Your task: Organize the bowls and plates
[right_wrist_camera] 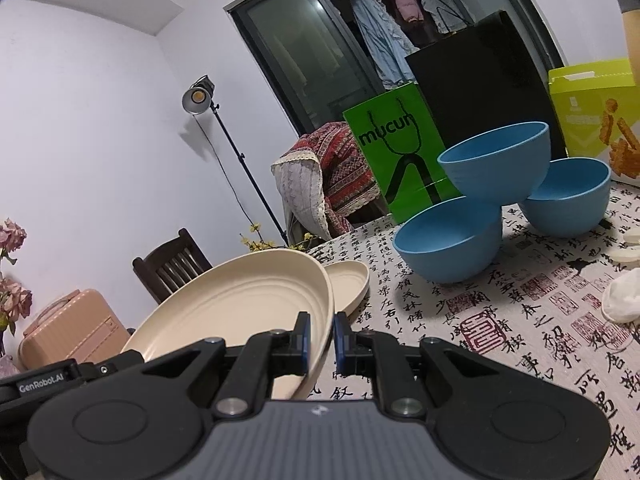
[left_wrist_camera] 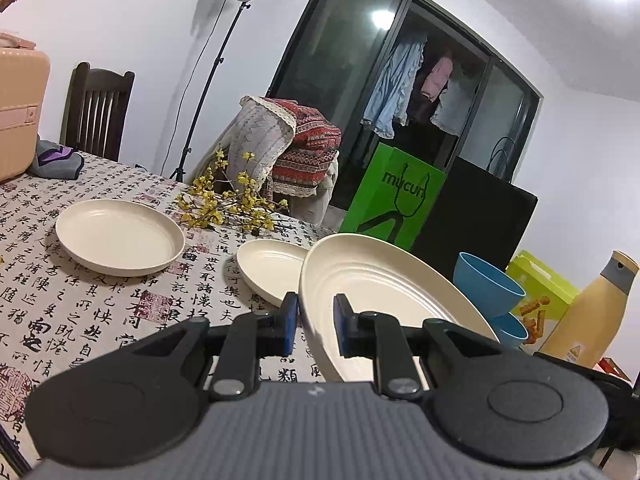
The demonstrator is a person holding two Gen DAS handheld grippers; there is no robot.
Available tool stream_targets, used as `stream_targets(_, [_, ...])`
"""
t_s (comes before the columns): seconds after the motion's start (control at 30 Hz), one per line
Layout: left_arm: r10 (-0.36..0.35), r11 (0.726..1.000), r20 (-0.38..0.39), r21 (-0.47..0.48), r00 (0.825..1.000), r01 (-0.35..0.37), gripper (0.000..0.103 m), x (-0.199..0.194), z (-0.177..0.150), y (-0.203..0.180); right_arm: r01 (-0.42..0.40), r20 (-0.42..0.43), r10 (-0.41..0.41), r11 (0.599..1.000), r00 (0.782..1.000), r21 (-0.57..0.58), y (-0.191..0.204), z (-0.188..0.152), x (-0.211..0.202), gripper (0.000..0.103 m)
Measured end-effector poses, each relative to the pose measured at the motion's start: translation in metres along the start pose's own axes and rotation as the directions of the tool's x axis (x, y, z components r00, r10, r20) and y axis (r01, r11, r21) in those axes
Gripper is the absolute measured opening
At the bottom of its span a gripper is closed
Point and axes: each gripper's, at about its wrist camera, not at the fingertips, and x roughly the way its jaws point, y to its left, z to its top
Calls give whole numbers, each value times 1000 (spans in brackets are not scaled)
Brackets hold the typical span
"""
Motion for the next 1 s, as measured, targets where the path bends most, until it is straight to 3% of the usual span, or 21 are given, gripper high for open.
stream_targets(1.0, [-52,998,-41,19,998,53,19,-3,-34,-3,39,25,-39,999,999,9,-16,-22,-33,12])
